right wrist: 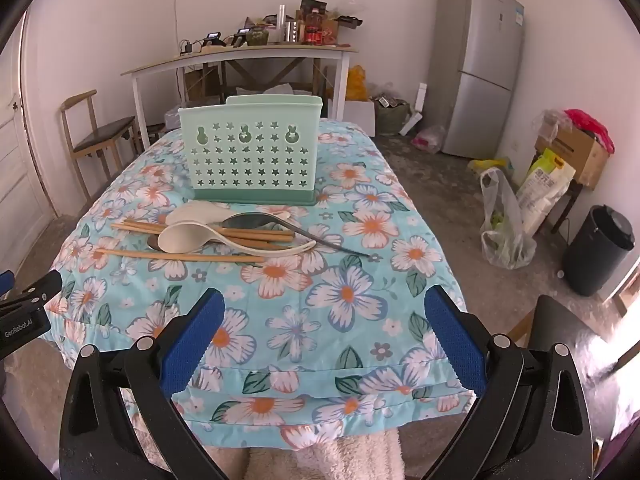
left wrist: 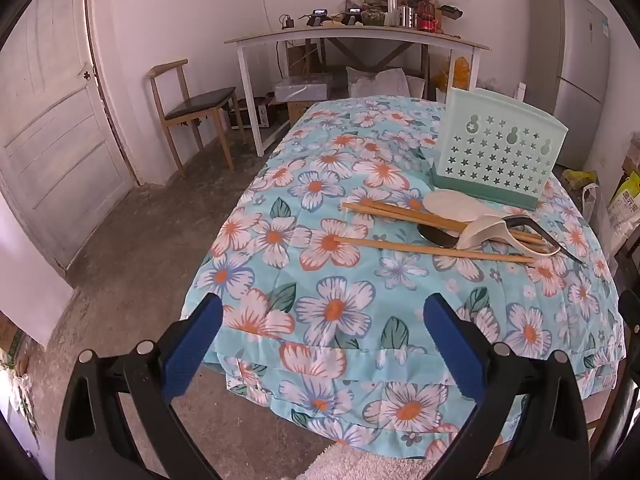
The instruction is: Organize utensils
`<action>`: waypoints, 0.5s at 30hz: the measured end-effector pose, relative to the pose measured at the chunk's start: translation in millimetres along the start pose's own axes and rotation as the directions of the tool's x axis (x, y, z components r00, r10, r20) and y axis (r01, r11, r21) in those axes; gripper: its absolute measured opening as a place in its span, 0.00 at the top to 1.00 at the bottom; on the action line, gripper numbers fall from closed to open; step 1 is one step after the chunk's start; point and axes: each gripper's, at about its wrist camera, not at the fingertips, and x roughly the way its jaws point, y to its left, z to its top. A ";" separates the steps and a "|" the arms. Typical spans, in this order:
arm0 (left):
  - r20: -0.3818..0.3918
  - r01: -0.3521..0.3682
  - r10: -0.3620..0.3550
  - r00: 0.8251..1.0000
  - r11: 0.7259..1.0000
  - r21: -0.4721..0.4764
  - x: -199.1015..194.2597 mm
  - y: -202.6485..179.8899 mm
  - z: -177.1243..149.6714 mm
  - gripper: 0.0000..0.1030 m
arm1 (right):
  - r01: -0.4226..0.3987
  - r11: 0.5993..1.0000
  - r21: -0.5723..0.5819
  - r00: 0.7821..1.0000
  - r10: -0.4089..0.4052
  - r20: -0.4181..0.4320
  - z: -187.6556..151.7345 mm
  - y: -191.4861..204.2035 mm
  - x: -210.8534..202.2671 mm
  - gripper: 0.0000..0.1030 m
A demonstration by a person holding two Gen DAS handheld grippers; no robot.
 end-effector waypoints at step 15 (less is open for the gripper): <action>-0.006 0.003 -0.003 1.000 1.000 -0.001 0.4 0.1 0.1 0.05 | 0.000 1.000 -0.002 1.000 0.000 -0.007 -0.4 0.8 -0.7 0.07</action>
